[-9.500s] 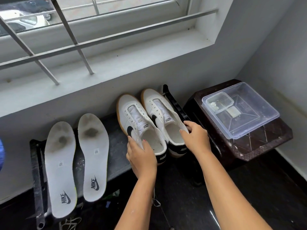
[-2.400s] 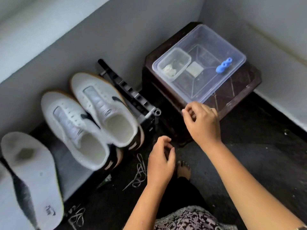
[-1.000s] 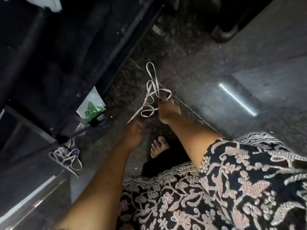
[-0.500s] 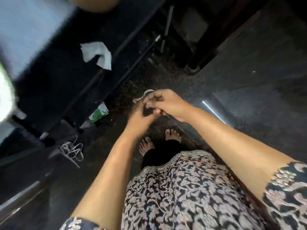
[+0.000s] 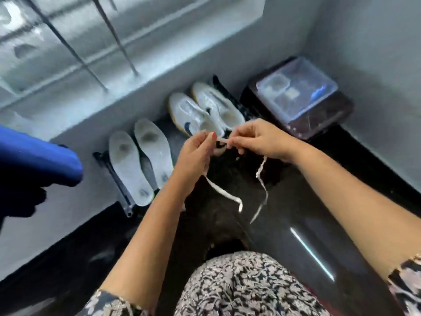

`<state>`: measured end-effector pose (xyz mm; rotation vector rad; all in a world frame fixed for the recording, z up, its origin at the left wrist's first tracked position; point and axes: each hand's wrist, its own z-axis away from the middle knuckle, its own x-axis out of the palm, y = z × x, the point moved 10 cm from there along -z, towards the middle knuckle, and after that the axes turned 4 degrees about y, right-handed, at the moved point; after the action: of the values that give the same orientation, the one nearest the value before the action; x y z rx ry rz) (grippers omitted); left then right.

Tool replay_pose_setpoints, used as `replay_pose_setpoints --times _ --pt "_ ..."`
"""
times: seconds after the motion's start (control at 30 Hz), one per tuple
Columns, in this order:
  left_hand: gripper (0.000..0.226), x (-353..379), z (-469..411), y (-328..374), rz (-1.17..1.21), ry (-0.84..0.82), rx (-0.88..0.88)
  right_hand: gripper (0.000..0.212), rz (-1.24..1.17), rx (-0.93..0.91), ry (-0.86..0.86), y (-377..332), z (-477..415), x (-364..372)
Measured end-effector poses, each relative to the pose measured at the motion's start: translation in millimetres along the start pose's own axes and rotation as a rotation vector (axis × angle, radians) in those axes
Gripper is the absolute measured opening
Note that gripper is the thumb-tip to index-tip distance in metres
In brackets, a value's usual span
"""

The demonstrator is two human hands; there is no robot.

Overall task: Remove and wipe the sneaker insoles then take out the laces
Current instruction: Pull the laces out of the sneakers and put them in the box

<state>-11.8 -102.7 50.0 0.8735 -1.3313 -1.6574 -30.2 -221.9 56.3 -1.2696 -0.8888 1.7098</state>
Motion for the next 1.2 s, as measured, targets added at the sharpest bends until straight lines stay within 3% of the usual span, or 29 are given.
replay_pose_setpoints --times 0.17,0.23,0.3,0.37,0.43,0.5,0.6,0.73,0.8,0.9,0.97,1.03,1.1,1.2 --pt "0.032 -40.9 1.9 68.8 -0.057 -0.029 -0.019 0.019 0.185 0.078 0.346 -33.8 15.9 -71.9" --pt "0.027 -47.7 0.3 90.0 -0.141 -0.078 -0.018 0.01 0.365 0.208 0.363 -41.3 21.3 -81.9" --pt "0.022 -41.7 -1.2 118.0 -0.231 -0.112 0.014 0.036 0.458 0.094 0.269 -82.5 14.5 -61.4" --pt "0.02 -23.7 0.6 148.5 -0.328 -0.143 0.083 0.05 0.285 -0.088 0.176 -128.5 6.0 -28.7" --pt "0.021 -18.4 1.0 169.8 -0.382 -0.1 0.142 0.035 0.09 -0.148 0.183 -155.1 0.1 -19.7" --pt "0.025 -35.1 -3.1 174.7 -0.382 -0.031 0.14 0.017 0.07 -0.18 0.246 -164.3 -3.1 -30.2" --pt "0.03 -67.2 -3.5 153.7 -0.359 -0.083 0.031 0.026 -0.115 -0.179 0.336 -153.2 -2.7 -64.5" --pt "0.028 -73.1 7.7 135.5 0.028 -0.25 -0.092 0.032 -0.274 -0.068 0.429 -119.8 -14.5 -93.4" --pt "0.027 -58.4 11.3 150.8 0.357 -0.306 -0.07 0.035 -0.177 -0.004 0.463 -113.7 -22.2 -84.5" --pt "0.026 -59.8 -1.4 176.8 0.799 -0.171 0.016 0.036 0.161 0.019 0.324 -117.1 -33.0 -31.8" --pt "0.024 -78.6 -14.5 179.6 0.88 0.015 0.078 0.037 0.314 -0.042 0.12 -126.6 -30.0 15.7" --pt "0.024 -103.5 -24.8 167.3 0.776 0.224 0.118 0.034 0.424 -0.154 0.008 -147.4 -17.3 38.3" --pt "0.029 -121.4 -26.1 152.2 0.475 0.368 0.14 0.029 0.473 -0.245 -0.01 -173.9 -6.2 29.0" --pt "0.042 -105.7 -26.7 135.0 -0.055 0.308 0.18 0.029 0.495 -0.318 0.073 -204.0 -5.3 -10.6"
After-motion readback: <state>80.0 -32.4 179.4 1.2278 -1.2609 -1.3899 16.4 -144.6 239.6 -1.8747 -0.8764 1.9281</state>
